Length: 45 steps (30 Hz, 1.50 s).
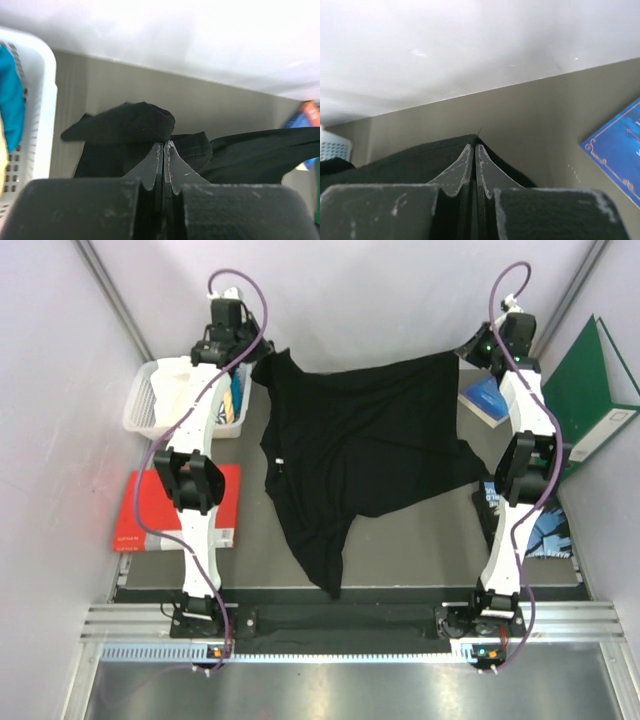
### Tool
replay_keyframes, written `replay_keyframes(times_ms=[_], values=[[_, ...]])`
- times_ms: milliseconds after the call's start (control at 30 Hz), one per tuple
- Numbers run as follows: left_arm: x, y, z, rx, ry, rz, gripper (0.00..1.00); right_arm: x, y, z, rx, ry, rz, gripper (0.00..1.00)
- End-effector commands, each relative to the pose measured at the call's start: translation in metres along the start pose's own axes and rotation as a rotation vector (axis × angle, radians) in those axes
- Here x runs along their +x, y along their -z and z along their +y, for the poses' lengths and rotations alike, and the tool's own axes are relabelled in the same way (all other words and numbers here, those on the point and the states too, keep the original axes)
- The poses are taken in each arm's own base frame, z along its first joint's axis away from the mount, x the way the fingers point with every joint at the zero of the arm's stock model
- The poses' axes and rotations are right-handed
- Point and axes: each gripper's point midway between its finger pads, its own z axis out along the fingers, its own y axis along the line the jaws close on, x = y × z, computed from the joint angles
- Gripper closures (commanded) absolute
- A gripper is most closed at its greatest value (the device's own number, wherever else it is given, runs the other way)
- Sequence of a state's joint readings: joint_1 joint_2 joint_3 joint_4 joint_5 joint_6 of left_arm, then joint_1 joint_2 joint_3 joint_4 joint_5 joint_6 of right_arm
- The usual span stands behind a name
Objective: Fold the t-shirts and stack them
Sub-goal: Flatten the tshirt out
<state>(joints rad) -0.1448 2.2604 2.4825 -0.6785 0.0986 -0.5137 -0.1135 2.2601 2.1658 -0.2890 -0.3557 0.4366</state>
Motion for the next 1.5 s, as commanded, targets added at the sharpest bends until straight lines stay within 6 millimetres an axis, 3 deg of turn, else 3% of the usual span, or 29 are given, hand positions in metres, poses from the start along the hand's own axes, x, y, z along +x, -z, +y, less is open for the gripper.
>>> replay_keyframes(times_ms=[0, 67, 267, 300, 367, 400, 467, 500, 533, 567, 600, 633, 667, 700, 733, 800, 833, 967, 1033, 1100, 1133, 1200, 1233, 1300, 1333, 1400, 1433, 1467], values=[[-0.075, 0.089, -0.051, 0.106, -0.067, -0.207, 1.00, -0.095, 0.103, 0.100, -0.123, 0.182, -0.217, 1.00], [-0.088, 0.112, -0.059, 0.117, -0.101, -0.252, 1.00, -0.110, 0.139, 0.127, -0.126, 0.229, -0.261, 1.00], [-0.113, 0.174, -0.075, 0.144, -0.195, -0.347, 1.00, -0.128, 0.220, 0.177, -0.104, 0.370, -0.359, 1.00], [-0.110, 0.175, -0.074, 0.144, -0.206, -0.342, 1.00, -0.124, 0.243, 0.201, -0.130, 0.417, -0.377, 1.00], [-0.115, 0.202, -0.084, 0.174, -0.225, -0.375, 1.00, -0.120, 0.263, 0.208, -0.107, 0.442, -0.397, 1.00], [-0.113, 0.207, -0.084, 0.178, -0.237, -0.375, 1.00, -0.121, 0.294, 0.225, -0.130, 0.472, -0.441, 1.00], [-0.119, 0.238, -0.093, 0.202, -0.253, -0.417, 1.00, -0.113, 0.314, 0.228, -0.116, 0.488, -0.455, 1.00], [-0.118, 0.246, -0.095, 0.204, -0.271, -0.424, 1.00, -0.114, 0.346, 0.242, -0.142, 0.507, -0.499, 1.00], [-0.123, 0.271, -0.099, 0.214, -0.280, -0.460, 1.00, -0.107, 0.354, 0.240, -0.130, 0.508, -0.493, 1.00], [-0.124, 0.282, -0.100, 0.208, -0.287, -0.475, 1.00, -0.106, 0.367, 0.243, -0.131, 0.515, -0.509, 1.00], [-0.121, 0.288, -0.098, 0.202, -0.305, -0.476, 1.00, -0.105, 0.397, 0.252, -0.155, 0.521, -0.548, 1.00], [-0.124, 0.314, -0.102, 0.212, -0.315, -0.512, 1.00, -0.102, 0.409, 0.252, -0.154, 0.519, -0.559, 1.00], [-0.123, 0.325, -0.101, 0.206, -0.324, -0.520, 1.00, -0.098, 0.420, 0.252, -0.159, 0.520, -0.556, 1.00], [-0.119, 0.332, -0.100, 0.204, -0.339, -0.519, 1.00, -0.096, 0.446, 0.256, -0.177, 0.519, -0.587, 1.00], [-0.120, 0.359, -0.103, 0.216, -0.350, -0.557, 1.00, -0.095, 0.458, 0.257, -0.185, 0.520, -0.598, 1.00], [-0.116, 0.381, -0.102, 0.221, -0.370, -0.573, 1.00, -0.089, 0.491, 0.254, -0.195, 0.518, -0.622, 1.00], [-0.115, 0.408, -0.104, 0.235, -0.381, -0.610, 1.00, -0.090, 0.506, 0.255, -0.198, 0.517, -0.642, 1.00], [-0.120, 0.472, -0.099, 0.197, -0.414, -0.712, 1.00, -0.084, 0.569, 0.249, -0.201, 0.510, -0.725, 1.00], [-0.130, 0.511, -0.097, 0.181, -0.386, -0.819, 1.00, -0.087, 0.584, 0.242, -0.171, 0.475, -0.763, 1.00], [-0.139, 0.535, -0.105, 0.212, -0.358, -0.879, 1.00, -0.088, 0.589, 0.242, -0.172, 0.463, -0.774, 1.00], [-0.145, 0.521, -0.109, 0.218, -0.357, -0.864, 1.00, -0.090, 0.587, 0.241, -0.165, 0.459, -0.780, 1.00], [-0.154, 0.516, -0.117, 0.245, -0.333, -0.874, 1.00, -0.093, 0.572, 0.241, -0.151, 0.451, -0.760, 1.00], [-0.160, 0.489, -0.121, 0.248, -0.328, -0.841, 1.00, -0.096, 0.562, 0.239, -0.134, 0.447, -0.756, 1.00], [-0.164, 0.460, -0.122, 0.246, -0.305, -0.805, 1.00, -0.097, 0.538, 0.236, -0.110, 0.458, -0.735, 1.00], [-0.163, 0.422, -0.126, 0.258, -0.313, -0.742, 1.00, -0.097, 0.516, 0.231, -0.083, 0.456, -0.718, 1.00], [-0.159, 0.383, -0.126, 0.261, -0.304, -0.674, 1.00, -0.097, 0.482, 0.221, -0.030, 0.474, -0.685, 1.00], [-0.153, 0.343, -0.123, 0.250, -0.304, -0.605, 1.00, -0.092, 0.460, 0.213, 0.004, 0.473, -0.649, 1.00], [-0.147, 0.322, -0.122, 0.254, -0.303, -0.561, 1.00, -0.093, 0.437, 0.211, 0.013, 0.475, -0.633, 1.00]])
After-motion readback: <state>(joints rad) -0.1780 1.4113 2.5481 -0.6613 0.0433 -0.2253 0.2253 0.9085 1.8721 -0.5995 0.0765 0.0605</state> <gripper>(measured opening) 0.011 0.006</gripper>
